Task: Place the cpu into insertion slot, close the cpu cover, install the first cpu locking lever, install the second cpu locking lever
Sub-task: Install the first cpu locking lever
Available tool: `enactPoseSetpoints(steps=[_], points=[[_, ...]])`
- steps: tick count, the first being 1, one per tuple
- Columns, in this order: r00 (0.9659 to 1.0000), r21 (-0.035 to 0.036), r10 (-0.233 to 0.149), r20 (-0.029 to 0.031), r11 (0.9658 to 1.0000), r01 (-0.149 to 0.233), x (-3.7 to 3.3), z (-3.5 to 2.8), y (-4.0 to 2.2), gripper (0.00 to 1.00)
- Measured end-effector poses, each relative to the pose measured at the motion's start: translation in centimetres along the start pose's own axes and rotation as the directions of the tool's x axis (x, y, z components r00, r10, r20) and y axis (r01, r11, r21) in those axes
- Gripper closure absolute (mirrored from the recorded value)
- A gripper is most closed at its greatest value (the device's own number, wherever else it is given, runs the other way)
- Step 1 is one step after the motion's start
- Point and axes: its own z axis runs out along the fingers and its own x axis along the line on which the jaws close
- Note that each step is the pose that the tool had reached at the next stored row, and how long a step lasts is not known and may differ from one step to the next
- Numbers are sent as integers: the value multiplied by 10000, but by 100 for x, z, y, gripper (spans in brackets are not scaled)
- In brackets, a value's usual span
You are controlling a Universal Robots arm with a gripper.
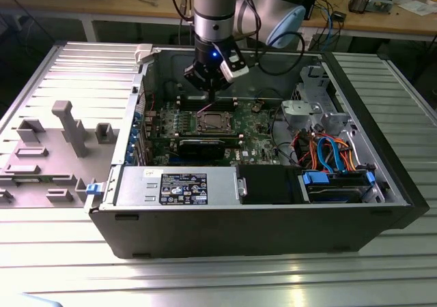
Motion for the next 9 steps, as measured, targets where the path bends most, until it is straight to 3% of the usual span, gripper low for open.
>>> enactPoseSetpoints(steps=[9], points=[[10000,6,0,-1,10000,0,-109,64,-7,89]])
